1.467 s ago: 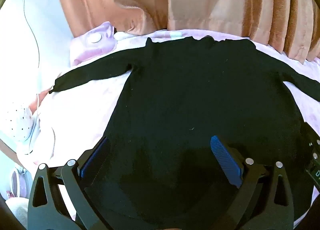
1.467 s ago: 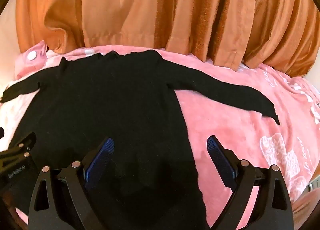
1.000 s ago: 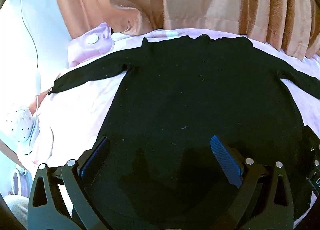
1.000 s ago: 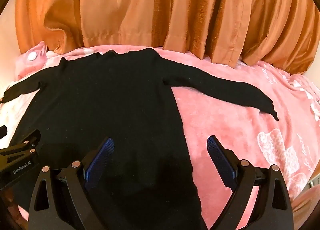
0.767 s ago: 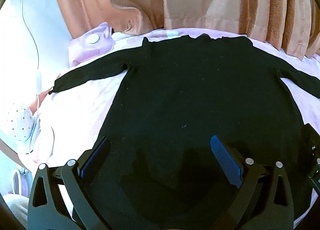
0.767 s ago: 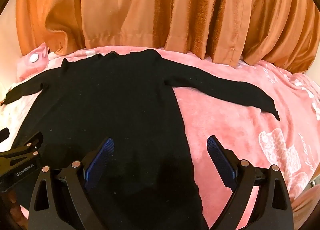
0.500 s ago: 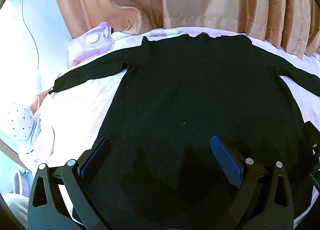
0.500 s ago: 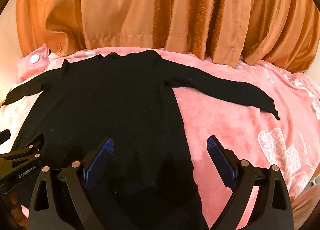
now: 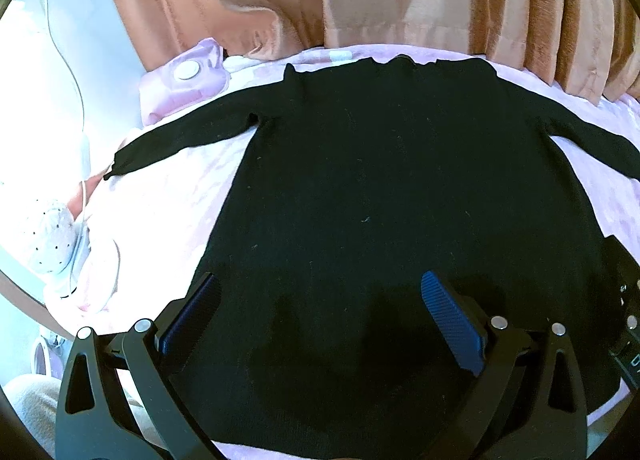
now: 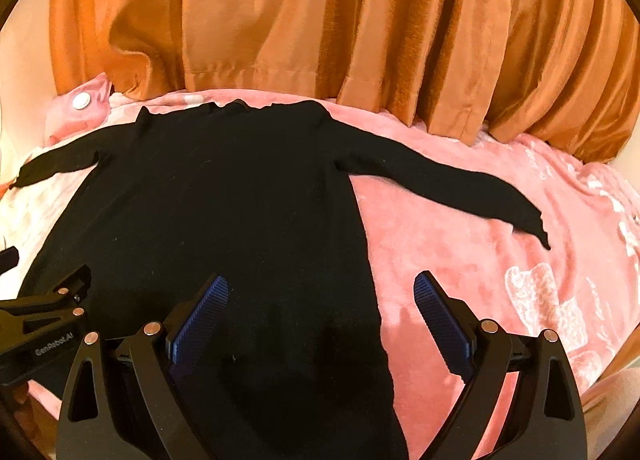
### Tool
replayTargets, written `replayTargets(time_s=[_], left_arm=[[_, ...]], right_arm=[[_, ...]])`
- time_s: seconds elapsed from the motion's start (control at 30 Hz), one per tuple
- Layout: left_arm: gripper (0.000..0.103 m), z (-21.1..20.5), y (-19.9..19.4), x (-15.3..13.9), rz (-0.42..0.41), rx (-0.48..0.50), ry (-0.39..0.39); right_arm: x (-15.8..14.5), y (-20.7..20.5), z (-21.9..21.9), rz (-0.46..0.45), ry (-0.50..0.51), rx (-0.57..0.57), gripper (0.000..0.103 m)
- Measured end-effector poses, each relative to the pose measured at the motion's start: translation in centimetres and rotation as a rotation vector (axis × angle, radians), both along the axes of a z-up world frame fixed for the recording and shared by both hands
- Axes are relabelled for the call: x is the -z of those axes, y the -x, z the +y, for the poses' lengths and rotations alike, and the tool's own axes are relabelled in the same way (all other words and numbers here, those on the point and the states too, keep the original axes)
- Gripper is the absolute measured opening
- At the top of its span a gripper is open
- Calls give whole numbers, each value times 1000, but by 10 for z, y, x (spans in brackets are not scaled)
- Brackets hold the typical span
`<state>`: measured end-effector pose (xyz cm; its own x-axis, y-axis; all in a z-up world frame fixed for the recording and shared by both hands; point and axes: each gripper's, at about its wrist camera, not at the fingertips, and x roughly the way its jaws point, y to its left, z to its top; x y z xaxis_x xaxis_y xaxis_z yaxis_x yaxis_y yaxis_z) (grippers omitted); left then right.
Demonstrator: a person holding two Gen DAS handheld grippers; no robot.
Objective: Fold small clothes
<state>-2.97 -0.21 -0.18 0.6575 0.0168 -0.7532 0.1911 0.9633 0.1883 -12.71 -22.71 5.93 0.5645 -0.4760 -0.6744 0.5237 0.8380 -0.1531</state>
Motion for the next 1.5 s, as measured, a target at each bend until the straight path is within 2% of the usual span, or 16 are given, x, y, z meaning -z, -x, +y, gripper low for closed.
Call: replayTargets(time_s=[0.3, 0.6, 1.5], left_arm=[[98, 14, 5, -2, 63, -24, 5], [98, 18, 19, 7, 100, -16, -2], [98, 10, 24, 13, 97, 0, -15]], right_arm=[[-1, 16, 4, 32, -18, -2, 92], [17, 40, 12, 70, -50, 5, 92], [20, 42, 11, 71, -57, 12, 92]])
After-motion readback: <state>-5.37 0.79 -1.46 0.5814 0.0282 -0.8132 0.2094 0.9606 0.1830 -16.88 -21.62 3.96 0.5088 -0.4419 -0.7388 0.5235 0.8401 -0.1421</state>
